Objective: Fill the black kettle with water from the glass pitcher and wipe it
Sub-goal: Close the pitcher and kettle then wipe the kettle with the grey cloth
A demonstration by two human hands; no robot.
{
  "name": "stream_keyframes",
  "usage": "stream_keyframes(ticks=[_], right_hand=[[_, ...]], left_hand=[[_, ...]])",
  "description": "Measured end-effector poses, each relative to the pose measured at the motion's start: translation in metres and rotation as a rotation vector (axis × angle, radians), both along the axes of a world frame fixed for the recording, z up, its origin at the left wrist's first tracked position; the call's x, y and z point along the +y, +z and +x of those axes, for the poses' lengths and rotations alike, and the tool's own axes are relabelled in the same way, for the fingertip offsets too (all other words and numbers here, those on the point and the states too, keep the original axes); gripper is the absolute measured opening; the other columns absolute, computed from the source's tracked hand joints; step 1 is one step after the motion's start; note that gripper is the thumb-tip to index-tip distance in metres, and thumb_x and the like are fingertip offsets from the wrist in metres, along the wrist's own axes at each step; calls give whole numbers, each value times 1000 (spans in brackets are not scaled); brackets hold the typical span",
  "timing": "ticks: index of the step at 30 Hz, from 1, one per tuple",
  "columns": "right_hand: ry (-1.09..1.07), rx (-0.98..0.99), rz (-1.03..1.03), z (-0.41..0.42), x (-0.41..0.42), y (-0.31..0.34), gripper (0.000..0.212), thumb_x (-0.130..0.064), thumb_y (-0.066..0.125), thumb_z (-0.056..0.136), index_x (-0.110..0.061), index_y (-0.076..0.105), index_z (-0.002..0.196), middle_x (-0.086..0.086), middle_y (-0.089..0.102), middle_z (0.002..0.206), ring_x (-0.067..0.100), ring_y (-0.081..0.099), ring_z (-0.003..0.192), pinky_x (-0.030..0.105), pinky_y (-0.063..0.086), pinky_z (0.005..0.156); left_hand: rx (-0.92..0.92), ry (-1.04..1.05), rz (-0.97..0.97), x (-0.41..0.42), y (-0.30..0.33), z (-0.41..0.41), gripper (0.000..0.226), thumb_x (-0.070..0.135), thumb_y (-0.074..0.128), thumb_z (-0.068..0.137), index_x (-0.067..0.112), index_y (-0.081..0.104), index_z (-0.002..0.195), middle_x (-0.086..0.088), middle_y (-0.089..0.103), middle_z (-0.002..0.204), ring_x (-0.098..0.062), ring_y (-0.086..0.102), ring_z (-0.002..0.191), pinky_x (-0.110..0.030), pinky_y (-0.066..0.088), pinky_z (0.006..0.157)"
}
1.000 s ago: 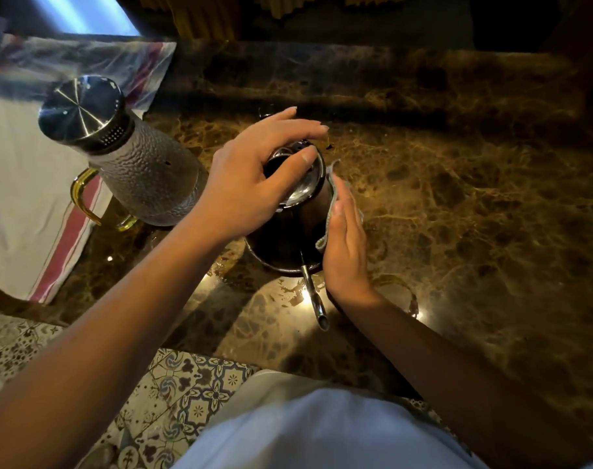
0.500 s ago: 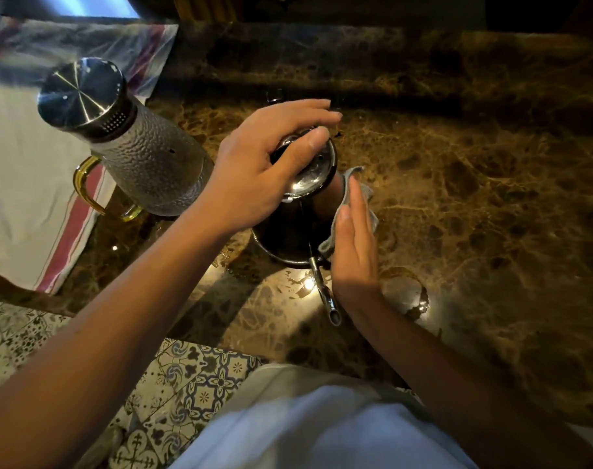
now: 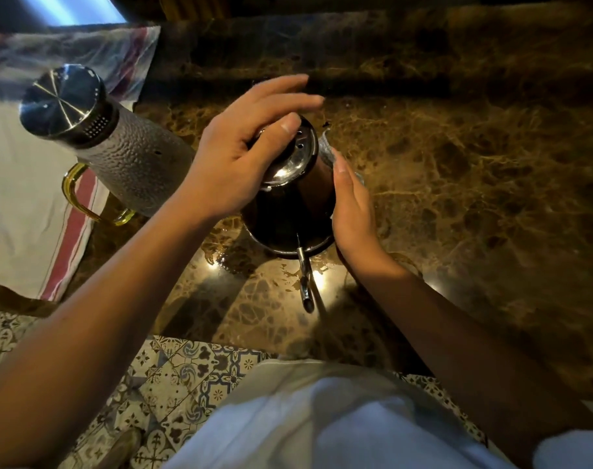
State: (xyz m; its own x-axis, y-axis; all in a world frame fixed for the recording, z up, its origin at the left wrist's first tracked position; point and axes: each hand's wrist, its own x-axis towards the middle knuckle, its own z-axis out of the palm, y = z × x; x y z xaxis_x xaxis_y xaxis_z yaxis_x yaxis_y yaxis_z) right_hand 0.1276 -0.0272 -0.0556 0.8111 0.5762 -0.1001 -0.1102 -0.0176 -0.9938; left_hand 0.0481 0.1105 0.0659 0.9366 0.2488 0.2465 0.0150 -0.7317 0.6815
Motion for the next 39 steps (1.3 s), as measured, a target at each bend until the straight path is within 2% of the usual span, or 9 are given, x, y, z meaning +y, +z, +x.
stream_keyframes(ticks=[4, 8, 12, 16, 23, 26, 28, 31, 39], right_hand=[[-52, 14, 39, -10, 0, 12, 52, -41, 37, 109, -16, 53, 151, 1, 56, 154, 12, 47, 147, 49, 36, 124], [-39, -53, 165, -28, 0, 27, 45, -25, 37, 111, -16, 46, 155, -1, 48, 160, 12, 39, 153, 48, 30, 127], [-65, -158, 132, -33, 0, 24, 41, -31, 34, 111, -38, 36, 152, -22, 40, 156, 7, 31, 155, 47, 26, 129], [-91, -158, 9, -21, -4, 7, 47, -31, 27, 112, -19, 45, 154, -11, 46, 156, -13, 36, 144, 18, 29, 122], [-140, -177, 103, -36, 1, 22, 45, -31, 31, 113, -23, 44, 156, -3, 45, 162, 10, 34, 155, 47, 30, 127], [-143, -147, 204, -40, 7, 36, 44, -28, 36, 113, -22, 46, 155, -12, 49, 155, 8, 39, 151, 44, 34, 125], [-138, -130, 216, -35, 10, 41, 42, -23, 38, 113, -16, 49, 153, -18, 54, 146, 1, 46, 144, 35, 38, 122], [-104, -174, 124, -24, 10, 32, 43, -32, 37, 112, -19, 54, 150, -6, 61, 147, 9, 53, 141, 45, 44, 118], [-46, -132, -7, -21, -3, 19, 49, -32, 33, 111, -22, 44, 157, -11, 44, 161, 4, 35, 152, 39, 30, 128]], left_hand=[[-22, 44, 94, -3, 0, -2, 35, 23, 44, 109, 18, 62, 139, 1, 57, 148, -13, 51, 138, -47, 45, 113], [-23, 55, 115, -3, 0, -2, 36, 25, 44, 109, 15, 61, 139, 0, 61, 143, -15, 55, 133, -46, 47, 110], [-43, 57, 111, -4, -3, -1, 34, 22, 45, 109, 14, 63, 137, 0, 62, 140, -16, 56, 132, -48, 47, 109], [-81, 46, 106, -2, -5, 0, 32, 17, 44, 109, 11, 64, 134, -6, 61, 142, -19, 57, 132, -49, 48, 107], [-11, 170, 312, -11, 7, 0, 36, 29, 40, 108, 9, 67, 123, -15, 57, 135, -26, 55, 124, -39, 47, 100], [136, 239, 576, -23, 15, -3, 34, 34, 41, 109, 14, 61, 127, -11, 59, 130, -27, 56, 115, -33, 44, 86], [149, 261, 523, -32, 14, -3, 31, 31, 43, 109, 12, 57, 129, -10, 58, 128, -23, 56, 108, -25, 37, 83], [53, 319, 411, -35, 6, 0, 31, 29, 44, 108, 9, 61, 125, -11, 60, 121, -21, 58, 103, -22, 37, 82], [-30, 155, 289, -8, 6, 7, 25, 17, 55, 97, 1, 64, 113, -16, 65, 117, -25, 62, 110, -42, 51, 96]])
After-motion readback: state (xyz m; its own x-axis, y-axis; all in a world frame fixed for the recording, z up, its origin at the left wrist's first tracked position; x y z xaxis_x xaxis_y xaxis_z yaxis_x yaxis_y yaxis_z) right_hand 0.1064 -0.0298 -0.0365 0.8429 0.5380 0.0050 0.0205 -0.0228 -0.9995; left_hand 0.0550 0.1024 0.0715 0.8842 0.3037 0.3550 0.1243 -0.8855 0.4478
